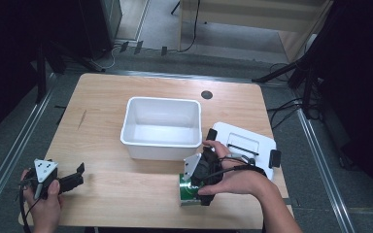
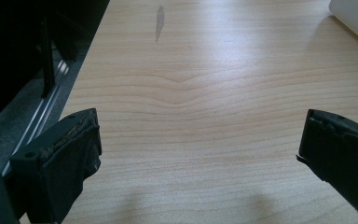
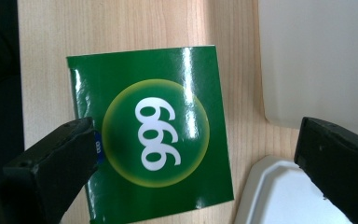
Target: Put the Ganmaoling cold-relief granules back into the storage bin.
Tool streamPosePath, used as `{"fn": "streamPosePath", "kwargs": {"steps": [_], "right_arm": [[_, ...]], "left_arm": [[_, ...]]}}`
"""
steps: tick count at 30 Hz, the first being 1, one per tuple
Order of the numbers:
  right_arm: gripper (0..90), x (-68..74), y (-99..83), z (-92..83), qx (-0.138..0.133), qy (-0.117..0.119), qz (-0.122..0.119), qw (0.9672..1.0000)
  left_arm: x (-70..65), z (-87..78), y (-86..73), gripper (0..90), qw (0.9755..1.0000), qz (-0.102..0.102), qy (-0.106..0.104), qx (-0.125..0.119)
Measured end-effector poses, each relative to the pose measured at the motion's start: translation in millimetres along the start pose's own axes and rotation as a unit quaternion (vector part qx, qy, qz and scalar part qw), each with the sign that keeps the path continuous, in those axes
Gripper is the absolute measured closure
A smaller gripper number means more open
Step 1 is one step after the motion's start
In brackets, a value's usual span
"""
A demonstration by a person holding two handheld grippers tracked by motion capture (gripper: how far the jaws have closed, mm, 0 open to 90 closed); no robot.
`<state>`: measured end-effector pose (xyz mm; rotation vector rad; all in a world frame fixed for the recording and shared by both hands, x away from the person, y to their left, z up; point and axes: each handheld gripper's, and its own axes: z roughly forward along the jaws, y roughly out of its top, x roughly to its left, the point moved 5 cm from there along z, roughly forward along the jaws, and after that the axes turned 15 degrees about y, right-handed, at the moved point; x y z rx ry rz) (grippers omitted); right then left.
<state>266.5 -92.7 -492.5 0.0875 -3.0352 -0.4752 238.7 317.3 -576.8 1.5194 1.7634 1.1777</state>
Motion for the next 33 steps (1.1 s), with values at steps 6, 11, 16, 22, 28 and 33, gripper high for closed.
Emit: {"fn": "streamPosePath", "kwargs": {"steps": [6, 11, 16, 22, 28, 33], "right_arm": [[0.0, -2.6, 2.6, 3.7, -0.007, 0.006, -0.001, 1.0], [0.0, 0.4, 5.5, 6.4, -0.004, 0.022, -0.006, 0.9997], [0.0, 4.3, 6.7, 8.5, 0.005, 0.036, -0.008, 0.9993], [0.0, 6.7, 6.1, 8.7, 0.002, 0.048, -0.007, 0.9988], [0.0, 10.2, 4.4, 13.9, 0.018, 0.053, -0.01, 0.9984], [0.0, 8.2, 1.0, 26.6, 0.034, 0.056, -0.009, 0.9978]], "left_arm": [[0.0, 0.1, 0.0, 0.0, 1.0, 0.0, -0.001, 0.0], [0.0, 0.3, 0.0, 0.0, 1.0, 0.0, -0.001, 0.001], [-0.1, 0.4, 0.0, 0.0, 1.0, 0.0, -0.001, 0.001], [0.0, 0.4, 0.0, 0.0, 1.0, -0.001, -0.002, 0.001], [-0.2, 0.4, 0.0, 0.0, 1.0, -0.001, -0.002, 0.001], [-0.2, 0.4, 0.0, 0.0, 1.0, -0.001, -0.002, 0.001]]}}
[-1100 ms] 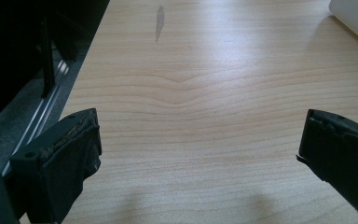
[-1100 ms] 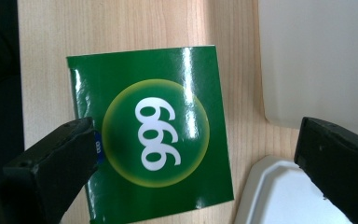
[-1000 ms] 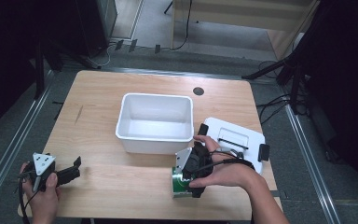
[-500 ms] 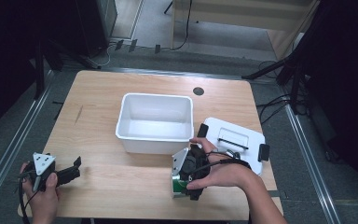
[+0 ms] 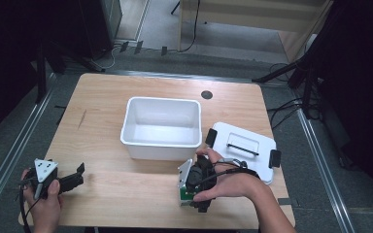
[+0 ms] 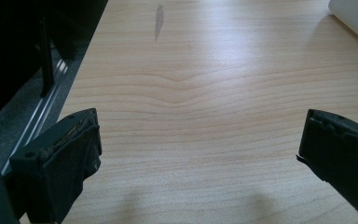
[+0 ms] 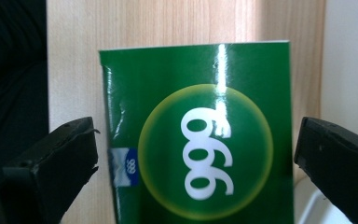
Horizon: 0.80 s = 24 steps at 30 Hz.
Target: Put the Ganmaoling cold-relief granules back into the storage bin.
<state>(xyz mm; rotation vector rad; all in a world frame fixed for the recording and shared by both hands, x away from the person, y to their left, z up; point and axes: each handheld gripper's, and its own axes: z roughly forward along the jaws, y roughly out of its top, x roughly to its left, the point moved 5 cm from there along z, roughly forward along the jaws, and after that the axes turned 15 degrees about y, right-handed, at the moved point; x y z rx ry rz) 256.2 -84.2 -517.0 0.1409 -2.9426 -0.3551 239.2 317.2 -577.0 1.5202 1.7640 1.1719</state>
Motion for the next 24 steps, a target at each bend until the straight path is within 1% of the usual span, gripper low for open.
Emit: {"fn": "streamPosePath", "kwargs": {"steps": [2, 3, 4, 5, 7, 8, 12, 15, 16, 17, 24], "right_arm": [[0.0, -1.6, -1.1, 4.6, 0.01, -0.005, 0.002, 0.9999], [1.0, -3.2, -1.4, 6.6, 0.014, -0.008, -0.002, 0.9999], [5.1, -3.5, -1.7, 7.9, 0.015, -0.012, 0.001, 0.9998], [7.3, -4.5, -1.6, 9.1, 0.015, -0.013, -0.002, 0.9998], [11.6, -4.0, -1.0, 11.0, 0.014, -0.004, -0.003, 0.9999], [12.1, -4.6, -0.3, 11.1, 0.014, -0.006, -0.009, 0.9998], [14.7, -2.9, -0.2, 7.6, 0.016, 0.001, -0.008, 0.9998], [15.2, -2.1, 0.3, 5.5, 0.019, -0.008, -0.019, 0.9996], [15.2, -1.0, 0.0, 4.6, 0.022, -0.012, -0.015, 0.9996], [15.3, -1.0, 0.5, 4.1, 0.021, -0.009, -0.022, 0.9995], [15.4, 2.3, 4.1, -4.6, 0.014, 0.003, -0.014, 0.9998]], "left_arm": [[0.0, 0.1, 0.0, 0.0, 1.0, 0.0, 0.0, 0.0], [0.0, 0.1, 0.0, 0.0, 1.0, 0.0, 0.0, 0.0], [0.0, 0.1, 0.0, 0.0, 1.0, 0.0, 0.0, 0.0], [0.0, 0.1, 0.0, 0.0, 1.0, 0.0, 0.0, 0.001], [0.1, 0.1, 0.0, 0.0, 1.0, 0.0, -0.001, 0.001], [0.1, 0.1, 0.0, 0.0, 1.0, -0.001, -0.001, 0.001], [0.0, 0.1, 0.0, 0.0, 1.0, 0.0, -0.001, 0.001], [0.0, 0.1, 0.0, 0.0, 1.0, 0.0, -0.001, 0.001], [0.0, 0.1, 0.0, 0.0, 1.0, 0.0, -0.001, 0.001], [0.0, 0.1, 0.0, 0.0, 1.0, 0.0, 0.0, 0.001], [-0.1, 0.1, 0.0, 0.0, 1.0, 0.0, -0.001, 0.001]]}}
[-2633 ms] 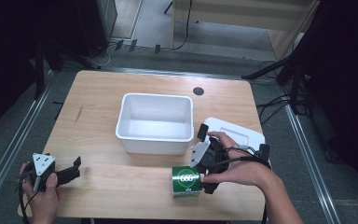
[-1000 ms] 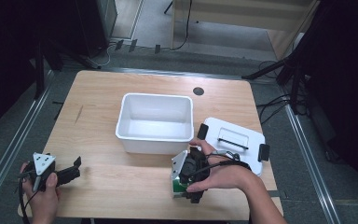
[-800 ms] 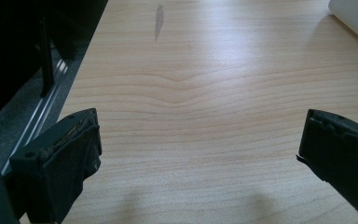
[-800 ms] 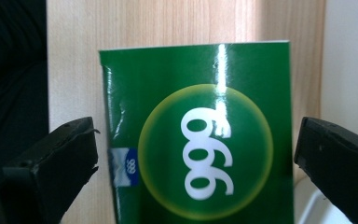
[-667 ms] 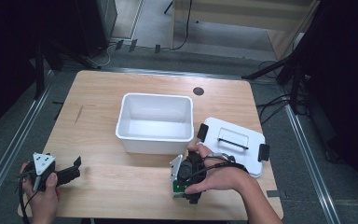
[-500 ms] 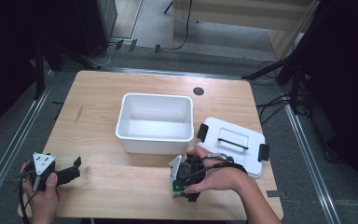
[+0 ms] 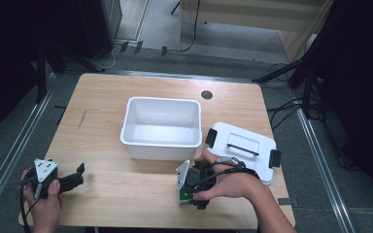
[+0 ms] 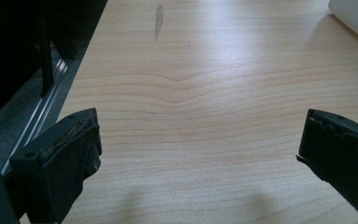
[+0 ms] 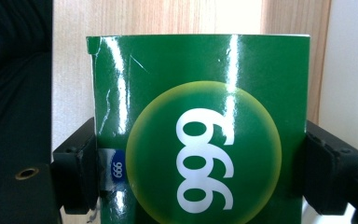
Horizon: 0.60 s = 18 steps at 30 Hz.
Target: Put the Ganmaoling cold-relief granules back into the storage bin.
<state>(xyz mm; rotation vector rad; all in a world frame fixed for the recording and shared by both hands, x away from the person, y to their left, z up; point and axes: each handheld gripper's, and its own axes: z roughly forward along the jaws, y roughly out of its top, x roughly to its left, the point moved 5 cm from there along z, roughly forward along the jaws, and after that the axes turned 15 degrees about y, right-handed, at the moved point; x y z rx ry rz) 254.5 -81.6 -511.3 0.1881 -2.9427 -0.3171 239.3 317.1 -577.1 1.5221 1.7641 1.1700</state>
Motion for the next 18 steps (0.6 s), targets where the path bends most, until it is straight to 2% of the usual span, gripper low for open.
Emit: {"fn": "streamPosePath", "kwargs": {"steps": [18], "right_arm": [[15.4, -1.0, 14.7, -50.1, -0.012, -0.013, 0.003, 0.9998]], "left_arm": [[0.3, -0.1, 0.0, 0.0, 1.0, 0.0, -0.001, 0.003]]}}
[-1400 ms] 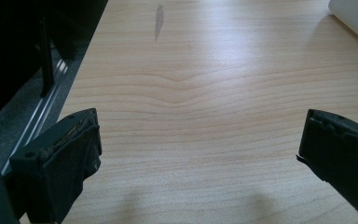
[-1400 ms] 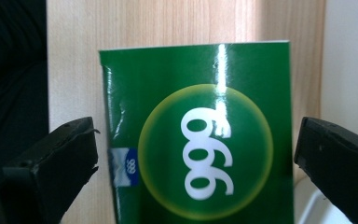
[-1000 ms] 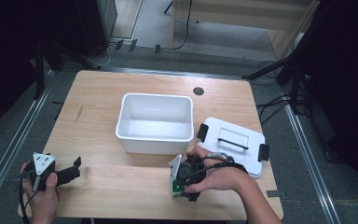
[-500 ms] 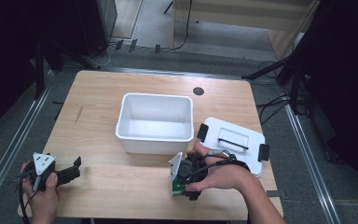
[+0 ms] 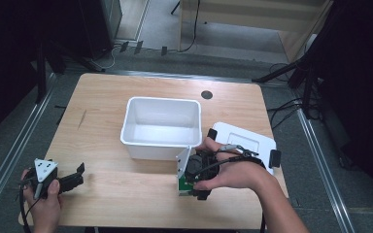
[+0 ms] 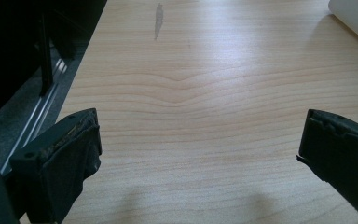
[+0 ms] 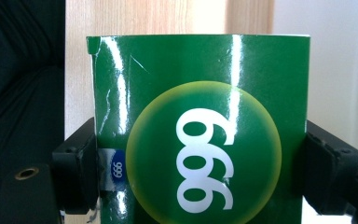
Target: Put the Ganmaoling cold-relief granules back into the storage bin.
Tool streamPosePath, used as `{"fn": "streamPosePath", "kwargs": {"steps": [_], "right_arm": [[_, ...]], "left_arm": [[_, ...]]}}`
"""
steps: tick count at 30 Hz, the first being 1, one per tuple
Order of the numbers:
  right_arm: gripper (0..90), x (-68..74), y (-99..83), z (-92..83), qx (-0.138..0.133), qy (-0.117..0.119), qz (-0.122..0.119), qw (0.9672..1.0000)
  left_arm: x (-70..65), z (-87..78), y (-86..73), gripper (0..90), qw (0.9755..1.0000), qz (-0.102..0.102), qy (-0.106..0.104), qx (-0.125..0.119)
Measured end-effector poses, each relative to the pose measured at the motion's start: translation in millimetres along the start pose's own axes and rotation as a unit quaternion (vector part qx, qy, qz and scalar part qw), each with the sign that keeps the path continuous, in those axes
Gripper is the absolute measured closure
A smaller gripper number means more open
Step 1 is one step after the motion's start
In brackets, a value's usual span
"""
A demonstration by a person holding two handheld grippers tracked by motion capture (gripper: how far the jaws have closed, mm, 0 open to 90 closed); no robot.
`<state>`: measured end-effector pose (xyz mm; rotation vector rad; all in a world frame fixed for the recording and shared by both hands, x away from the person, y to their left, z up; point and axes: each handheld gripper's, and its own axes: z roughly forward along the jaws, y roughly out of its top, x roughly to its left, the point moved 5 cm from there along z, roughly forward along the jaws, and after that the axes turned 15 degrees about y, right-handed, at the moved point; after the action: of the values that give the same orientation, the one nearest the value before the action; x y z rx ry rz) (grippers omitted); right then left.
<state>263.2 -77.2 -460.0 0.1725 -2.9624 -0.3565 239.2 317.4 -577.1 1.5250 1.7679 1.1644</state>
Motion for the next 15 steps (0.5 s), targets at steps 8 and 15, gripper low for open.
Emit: {"fn": "streamPosePath", "kwargs": {"steps": [8, 15], "right_arm": [[15.4, -2.1, 5.5, -21.8, 0.0, 0.002, 0.0, 1.0], [15.4, -3.9, 13.7, -38.1, 0.002, 0.002, 0.0, 1.0]], "left_arm": [[-0.2, 0.4, 0.1, 0.0, 1.0, -0.001, 0.0, 0.0], [0.0, 0.5, 0.3, 0.0, 1.0, -0.001, -0.001, -0.001]]}}
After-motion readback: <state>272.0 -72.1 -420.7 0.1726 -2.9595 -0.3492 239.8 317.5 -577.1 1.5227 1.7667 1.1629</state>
